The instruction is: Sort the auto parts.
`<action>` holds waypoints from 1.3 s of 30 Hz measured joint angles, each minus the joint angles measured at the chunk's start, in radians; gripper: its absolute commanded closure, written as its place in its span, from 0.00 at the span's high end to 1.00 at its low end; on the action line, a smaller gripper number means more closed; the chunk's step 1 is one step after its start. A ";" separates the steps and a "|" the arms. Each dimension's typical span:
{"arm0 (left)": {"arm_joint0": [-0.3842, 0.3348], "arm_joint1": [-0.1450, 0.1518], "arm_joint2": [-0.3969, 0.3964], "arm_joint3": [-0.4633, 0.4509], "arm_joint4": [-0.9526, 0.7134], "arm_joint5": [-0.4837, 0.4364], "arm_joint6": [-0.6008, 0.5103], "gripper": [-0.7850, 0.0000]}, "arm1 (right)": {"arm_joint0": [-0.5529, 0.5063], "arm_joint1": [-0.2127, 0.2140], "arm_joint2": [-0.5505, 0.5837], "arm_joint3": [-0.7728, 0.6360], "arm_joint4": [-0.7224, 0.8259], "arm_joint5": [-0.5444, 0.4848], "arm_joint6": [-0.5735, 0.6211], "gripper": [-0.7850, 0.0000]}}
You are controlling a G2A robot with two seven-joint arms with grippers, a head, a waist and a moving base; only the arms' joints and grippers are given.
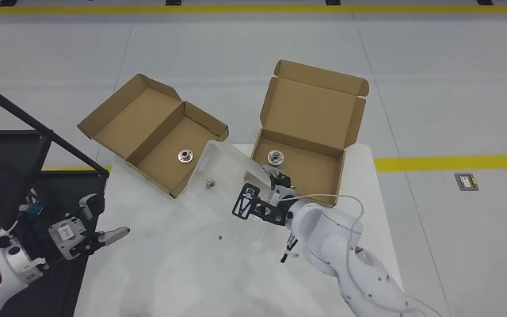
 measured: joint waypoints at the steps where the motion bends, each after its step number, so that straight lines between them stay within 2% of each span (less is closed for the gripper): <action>1: 0.000 0.000 0.000 0.000 0.000 0.000 0.000 1.00 | 0.001 -0.001 -0.004 0.020 -0.017 0.011 0.001 1.00; 7: 0.000 0.000 0.000 0.000 0.000 0.000 0.000 1.00 | 0.031 -0.020 -0.031 0.119 -0.007 0.106 -0.015 1.00; 8: 0.000 0.000 0.000 0.000 0.000 0.000 0.000 1.00 | 0.036 -0.023 -0.033 0.130 -0.004 0.120 -0.013 0.87; 9: 0.000 0.000 0.000 0.000 0.000 0.000 0.000 1.00 | 0.040 -0.025 -0.033 0.141 0.000 0.135 -0.017 0.81; 11: 0.000 0.000 0.000 0.000 0.000 0.000 0.000 1.00 | 0.049 -0.030 -0.034 0.167 -0.002 0.173 -0.023 0.78; 12: 0.000 0.000 0.000 0.000 0.000 0.000 0.000 1.00 | 0.052 -0.033 -0.036 0.177 -0.009 0.187 -0.021 0.69; 13: 0.000 0.000 0.000 0.000 0.000 0.000 0.000 1.00 | 0.057 -0.036 -0.041 0.189 -0.012 0.201 -0.020 0.55; 14: 0.000 0.000 0.000 0.000 0.000 0.000 0.000 1.00 | 0.060 -0.038 -0.043 0.197 -0.012 0.208 -0.019 0.49; 19: 0.000 0.000 0.000 0.000 0.000 0.000 0.000 1.00 | 0.075 -0.047 -0.044 0.234 0.005 0.216 -0.008 0.44; 29: 0.000 0.000 0.000 0.000 0.000 0.000 0.000 1.00 | 0.094 -0.061 -0.044 0.285 0.011 0.217 0.022 0.43; 30: 0.000 0.000 0.000 0.000 0.000 0.000 0.000 1.00 | 0.096 -0.062 -0.044 0.290 0.012 0.216 0.022 0.40; 33: 0.000 0.000 0.000 0.000 0.000 0.000 0.000 1.00 | 0.101 -0.065 -0.042 0.304 0.017 0.212 0.023 0.16; 35: 0.000 0.000 0.000 0.000 0.000 0.000 0.000 1.00 | 0.104 -0.067 -0.039 0.311 0.021 0.209 0.022 0.12; 37: 0.000 0.000 0.000 0.000 0.000 0.000 0.000 1.00 | 0.106 -0.069 -0.036 0.316 0.024 0.206 0.021 0.01; 39: 0.000 0.000 0.000 0.000 0.000 0.000 0.000 1.00 | 0.106 -0.070 -0.033 0.318 0.027 0.205 0.019 0.00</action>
